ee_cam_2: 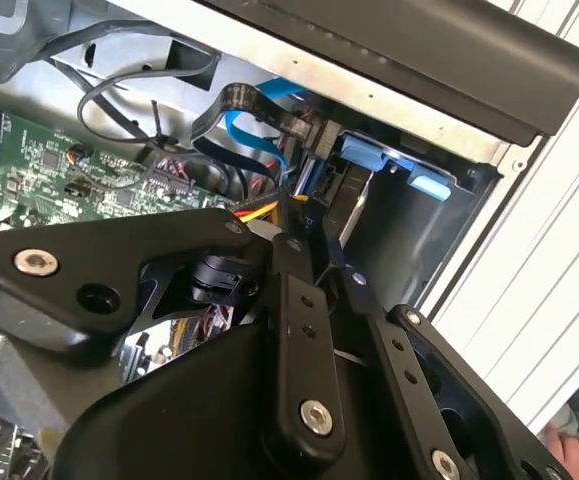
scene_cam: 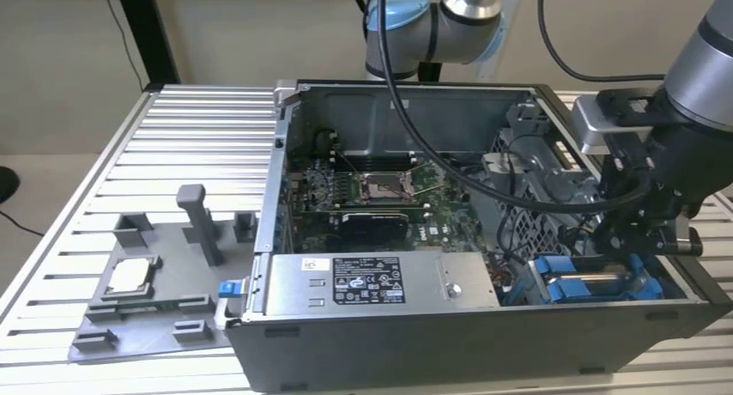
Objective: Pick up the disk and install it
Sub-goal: 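Insert the first disk wire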
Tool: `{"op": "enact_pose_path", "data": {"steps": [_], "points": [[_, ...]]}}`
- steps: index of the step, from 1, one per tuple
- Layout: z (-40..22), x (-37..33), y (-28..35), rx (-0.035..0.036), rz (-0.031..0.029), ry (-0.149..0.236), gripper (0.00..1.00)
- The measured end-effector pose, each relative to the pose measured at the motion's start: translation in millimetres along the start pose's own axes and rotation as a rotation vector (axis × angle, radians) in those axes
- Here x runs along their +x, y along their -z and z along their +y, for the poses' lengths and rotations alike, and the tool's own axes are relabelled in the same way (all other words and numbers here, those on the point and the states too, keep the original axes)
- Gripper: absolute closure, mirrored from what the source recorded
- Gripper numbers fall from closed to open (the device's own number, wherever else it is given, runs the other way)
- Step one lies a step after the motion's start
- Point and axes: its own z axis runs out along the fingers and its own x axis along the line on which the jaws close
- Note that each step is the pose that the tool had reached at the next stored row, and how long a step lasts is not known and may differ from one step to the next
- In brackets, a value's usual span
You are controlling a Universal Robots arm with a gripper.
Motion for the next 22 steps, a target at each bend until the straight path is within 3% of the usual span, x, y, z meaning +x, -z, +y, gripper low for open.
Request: {"op": "enact_pose_path", "data": {"steps": [8,13,14,22], "points": [[0.1,0.0,-0.2,-0.0012,0.0010,0.003,1.00],[-0.6,-0.1,-0.5,-0.0170,0.0268,0.021,1.00],[-1.0,-0.1,-0.6,-0.0188,0.0294,0.025,1.00],[-6.9,-1.1,-3.2,-0.0211,0.0292,0.054,1.00]]}}
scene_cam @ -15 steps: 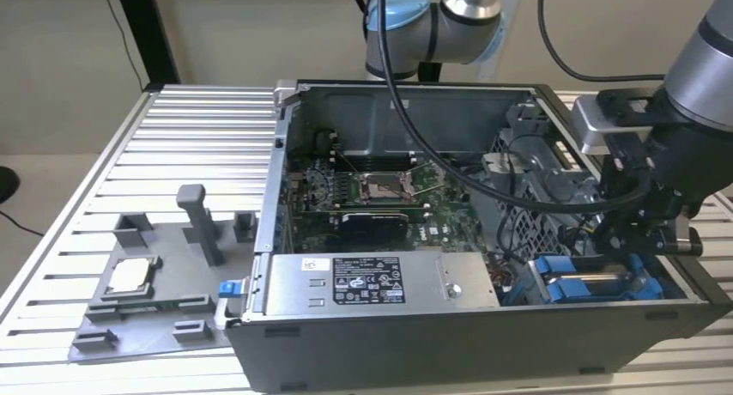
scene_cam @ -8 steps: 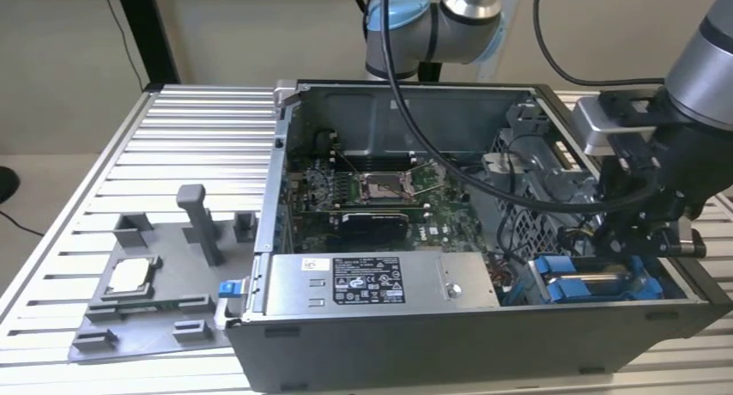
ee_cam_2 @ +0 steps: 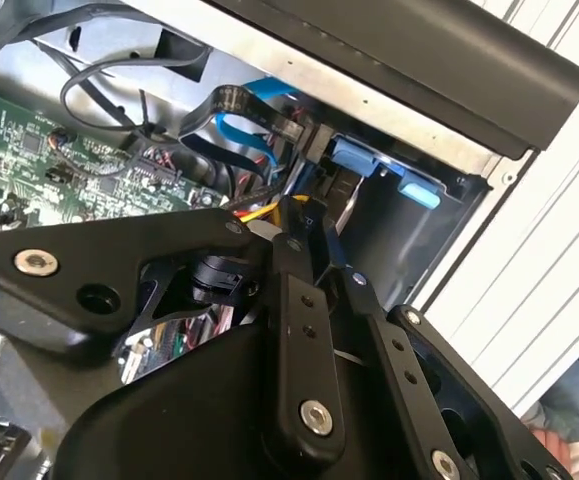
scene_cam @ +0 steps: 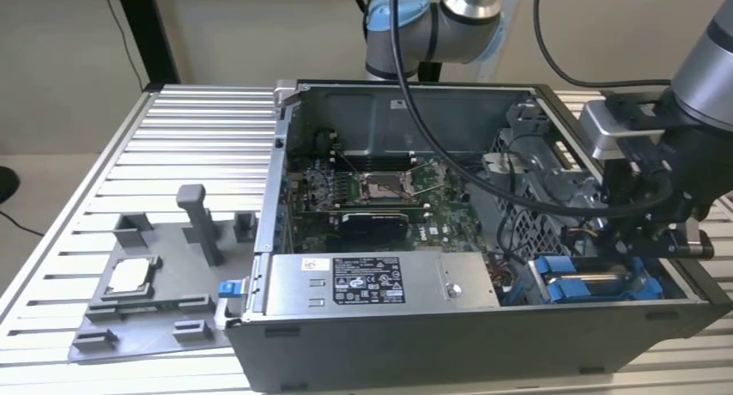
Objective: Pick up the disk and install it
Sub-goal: 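Insert the first disk wire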
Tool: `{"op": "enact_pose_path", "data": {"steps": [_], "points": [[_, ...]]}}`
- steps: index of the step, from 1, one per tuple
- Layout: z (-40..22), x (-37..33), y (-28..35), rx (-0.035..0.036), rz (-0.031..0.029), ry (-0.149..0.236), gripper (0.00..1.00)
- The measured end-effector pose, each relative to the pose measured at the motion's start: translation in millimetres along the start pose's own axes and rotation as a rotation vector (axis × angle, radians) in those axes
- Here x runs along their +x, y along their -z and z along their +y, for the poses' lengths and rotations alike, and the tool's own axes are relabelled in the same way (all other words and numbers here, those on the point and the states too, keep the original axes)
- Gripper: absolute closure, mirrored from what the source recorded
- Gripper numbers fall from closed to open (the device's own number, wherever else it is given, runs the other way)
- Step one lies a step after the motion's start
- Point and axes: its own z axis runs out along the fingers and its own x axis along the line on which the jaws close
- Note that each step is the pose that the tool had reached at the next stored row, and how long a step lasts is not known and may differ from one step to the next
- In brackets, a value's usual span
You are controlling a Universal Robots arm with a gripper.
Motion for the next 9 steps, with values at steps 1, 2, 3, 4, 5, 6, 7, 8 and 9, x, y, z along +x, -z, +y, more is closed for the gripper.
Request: {"op": "enact_pose_path", "data": {"steps": [1,2,3,4,5,6,7,8,9], "points": [[-0.4,0.0,-0.6,-0.0001,0.0008,0.003,1.00],[-0.7,-0.1,-1.1,-0.0002,0.0018,0.005,1.00],[-0.8,-0.1,-1.4,-0.0004,0.0022,0.008,1.00],[-0.9,0.0,-1.7,-0.0005,0.0024,0.011,1.00],[-0.9,0.0,-2.0,-0.0007,0.0022,0.014,1.00],[-0.9,0.0,-2.1,-0.0009,0.0021,0.018,1.00],[-0.9,0.0,-2.1,-0.0010,0.0020,0.020,1.00],[-0.9,0.0,-2.2,-0.0010,0.0019,0.021,1.00],[-0.9,0.0,-2.2,-0.0011,0.0018,0.021,1.00]]}}
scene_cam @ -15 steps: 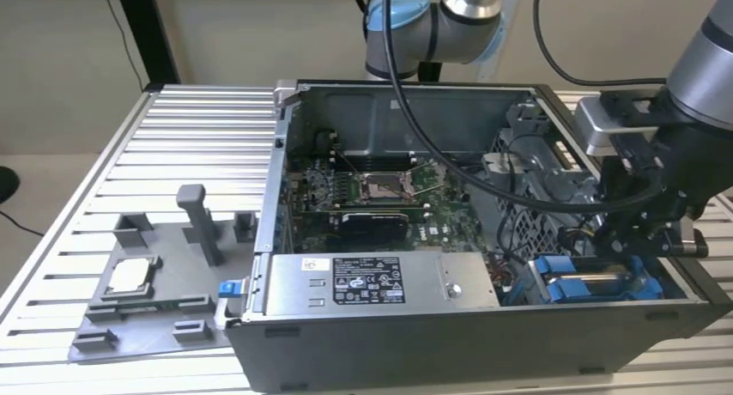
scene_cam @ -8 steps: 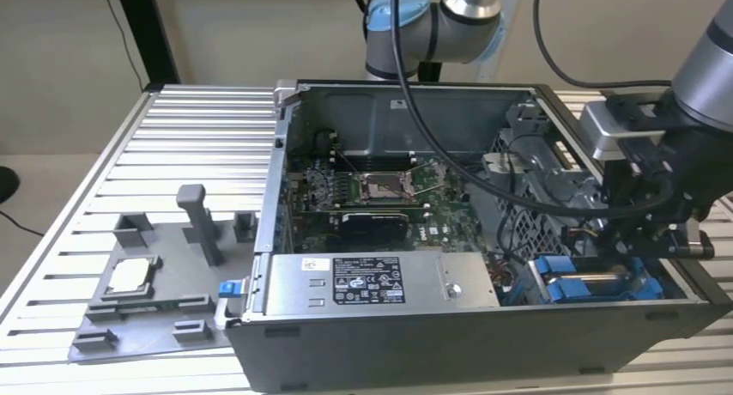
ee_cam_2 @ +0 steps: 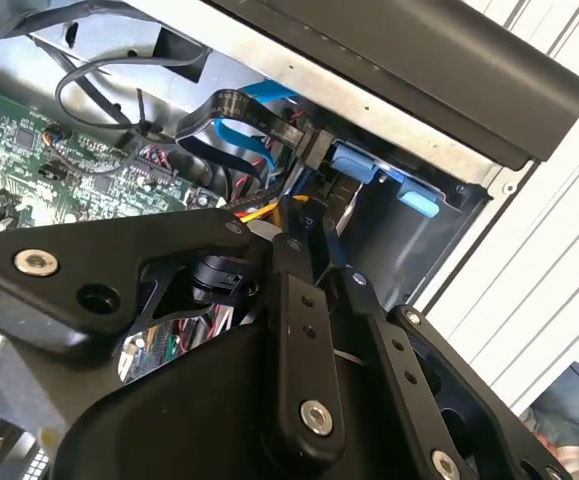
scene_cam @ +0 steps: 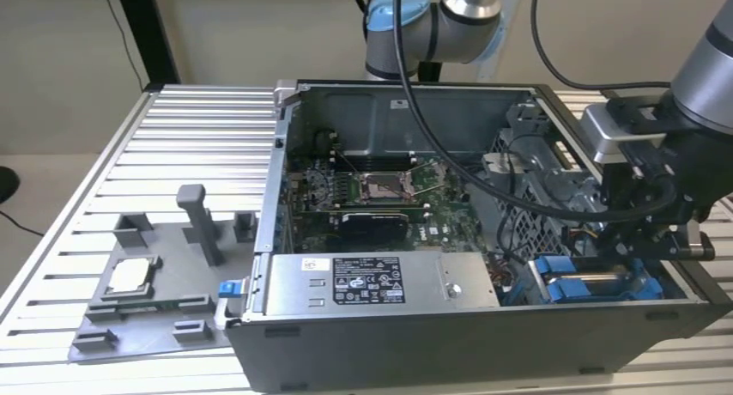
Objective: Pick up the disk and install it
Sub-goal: 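Insert the first disk wire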
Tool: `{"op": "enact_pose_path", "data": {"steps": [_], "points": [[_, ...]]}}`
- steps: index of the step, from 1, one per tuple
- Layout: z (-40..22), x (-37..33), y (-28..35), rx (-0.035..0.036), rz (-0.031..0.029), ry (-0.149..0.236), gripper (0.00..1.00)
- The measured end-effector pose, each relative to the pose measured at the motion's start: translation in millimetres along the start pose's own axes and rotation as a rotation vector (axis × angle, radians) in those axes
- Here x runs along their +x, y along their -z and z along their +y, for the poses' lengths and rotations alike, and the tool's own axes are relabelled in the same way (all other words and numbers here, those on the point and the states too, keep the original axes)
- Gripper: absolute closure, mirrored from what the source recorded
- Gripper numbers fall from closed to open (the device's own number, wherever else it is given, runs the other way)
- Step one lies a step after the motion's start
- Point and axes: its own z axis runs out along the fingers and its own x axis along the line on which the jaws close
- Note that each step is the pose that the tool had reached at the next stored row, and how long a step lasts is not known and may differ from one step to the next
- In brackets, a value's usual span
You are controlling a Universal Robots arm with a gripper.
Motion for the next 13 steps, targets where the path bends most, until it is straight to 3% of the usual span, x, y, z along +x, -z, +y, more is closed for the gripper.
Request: {"op": "enact_pose_path", "data": {"steps": [13], "points": [[-1.5,0.0,-3.1,-0.0007,0.0007,0.000,1.00]]}}
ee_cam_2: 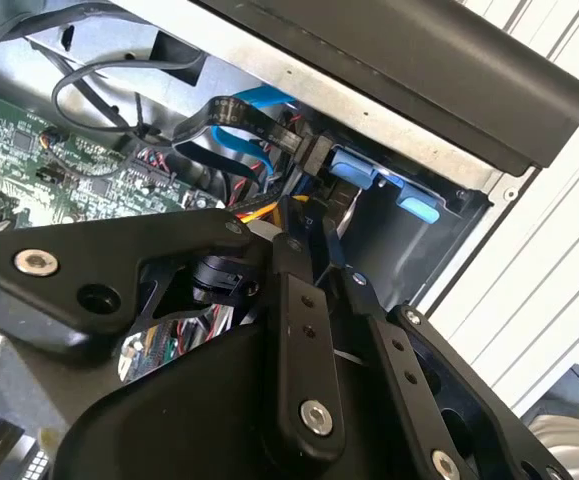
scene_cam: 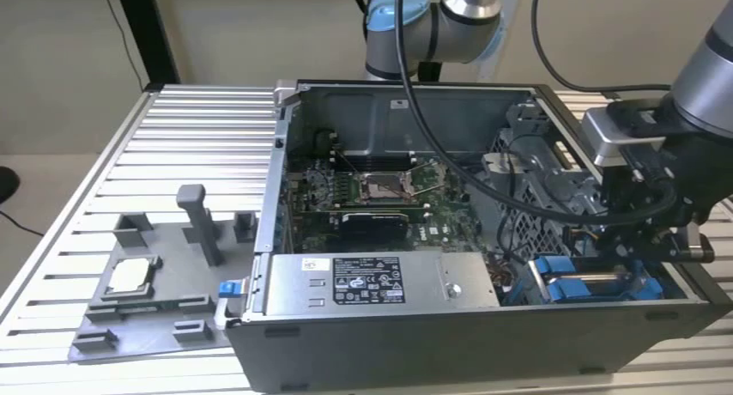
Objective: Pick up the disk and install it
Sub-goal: 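Insert the first disk wire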
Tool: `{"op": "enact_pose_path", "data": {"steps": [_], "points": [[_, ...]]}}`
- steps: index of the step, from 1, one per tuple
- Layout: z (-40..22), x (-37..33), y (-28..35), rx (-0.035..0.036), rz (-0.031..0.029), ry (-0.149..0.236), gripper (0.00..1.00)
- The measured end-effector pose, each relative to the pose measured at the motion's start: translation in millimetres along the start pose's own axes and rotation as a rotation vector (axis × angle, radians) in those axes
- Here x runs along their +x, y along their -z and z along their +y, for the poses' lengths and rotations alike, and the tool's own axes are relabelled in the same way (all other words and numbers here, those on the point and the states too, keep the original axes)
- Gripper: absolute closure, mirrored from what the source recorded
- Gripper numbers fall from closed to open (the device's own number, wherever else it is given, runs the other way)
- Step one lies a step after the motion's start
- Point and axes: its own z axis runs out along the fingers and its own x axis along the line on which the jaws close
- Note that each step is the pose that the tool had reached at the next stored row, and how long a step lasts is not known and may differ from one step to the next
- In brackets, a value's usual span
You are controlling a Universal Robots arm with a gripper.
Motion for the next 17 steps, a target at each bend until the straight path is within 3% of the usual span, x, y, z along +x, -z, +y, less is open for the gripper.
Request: {"op": "enact_pose_path", "data": {"steps": [8,17], "points": [[0.0,0.0,-2.0,-0.0167,0.0045,0.000,1.00],[-2.4,-1.1,-4.6,-0.0181,0.0047,0.001,1.00]]}}
